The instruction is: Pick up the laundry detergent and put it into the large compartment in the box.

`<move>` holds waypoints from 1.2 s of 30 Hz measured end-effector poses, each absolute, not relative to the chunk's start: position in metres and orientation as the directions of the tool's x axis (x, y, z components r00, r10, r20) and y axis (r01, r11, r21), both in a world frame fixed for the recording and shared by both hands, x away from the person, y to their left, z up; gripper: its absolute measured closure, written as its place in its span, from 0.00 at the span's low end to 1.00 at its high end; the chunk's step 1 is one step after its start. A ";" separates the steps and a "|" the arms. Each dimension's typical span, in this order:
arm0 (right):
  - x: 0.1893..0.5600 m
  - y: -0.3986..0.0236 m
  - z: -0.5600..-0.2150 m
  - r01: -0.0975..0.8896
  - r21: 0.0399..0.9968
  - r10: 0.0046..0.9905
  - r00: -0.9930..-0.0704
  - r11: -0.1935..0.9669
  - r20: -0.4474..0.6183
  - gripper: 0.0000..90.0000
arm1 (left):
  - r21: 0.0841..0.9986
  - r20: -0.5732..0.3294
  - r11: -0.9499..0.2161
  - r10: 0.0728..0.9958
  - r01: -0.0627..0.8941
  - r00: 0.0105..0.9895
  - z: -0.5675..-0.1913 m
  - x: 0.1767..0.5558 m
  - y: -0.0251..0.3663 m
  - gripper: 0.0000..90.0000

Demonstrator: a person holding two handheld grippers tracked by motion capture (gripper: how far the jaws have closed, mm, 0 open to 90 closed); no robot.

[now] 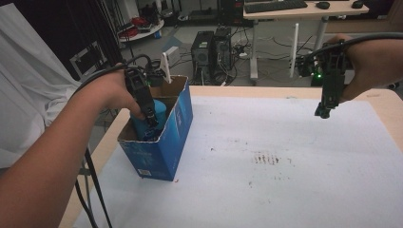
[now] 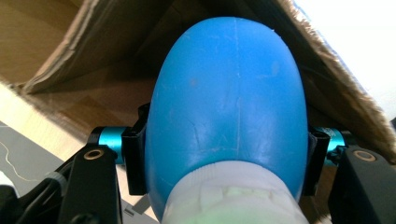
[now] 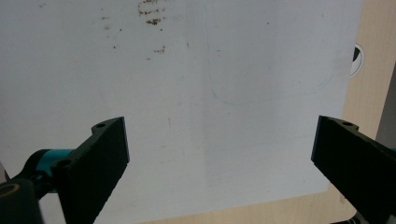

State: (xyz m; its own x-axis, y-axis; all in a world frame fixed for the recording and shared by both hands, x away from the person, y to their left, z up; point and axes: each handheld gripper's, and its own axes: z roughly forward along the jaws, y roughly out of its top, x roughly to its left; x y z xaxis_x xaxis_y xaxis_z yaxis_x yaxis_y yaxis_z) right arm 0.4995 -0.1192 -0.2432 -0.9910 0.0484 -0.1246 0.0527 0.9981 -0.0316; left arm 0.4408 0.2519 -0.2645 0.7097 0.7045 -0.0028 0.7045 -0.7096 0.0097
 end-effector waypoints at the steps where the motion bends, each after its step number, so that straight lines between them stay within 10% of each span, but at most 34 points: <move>1: 0.500 -0.120 -0.243 0.052 -0.032 0.047 -0.991 0.998 -0.124 0.04 | 0.010 -0.004 -0.709 0.705 0.705 0.709 -0.267 0.441 0.252 0.42; 36: 0.502 -0.120 -0.246 0.055 -0.025 0.052 -0.991 0.998 -0.120 0.04 | 0.021 -0.002 -0.732 0.681 0.681 0.732 -0.280 0.443 0.251 0.36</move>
State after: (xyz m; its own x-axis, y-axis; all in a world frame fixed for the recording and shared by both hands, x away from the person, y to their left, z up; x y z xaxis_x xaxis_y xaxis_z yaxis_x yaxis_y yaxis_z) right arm 0.5015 -0.1204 -0.2461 -0.9914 0.0521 -0.1202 0.0555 0.9982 -0.0248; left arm 0.4431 0.2515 -0.2798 0.7319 0.6814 -0.0015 0.6813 -0.7317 0.0205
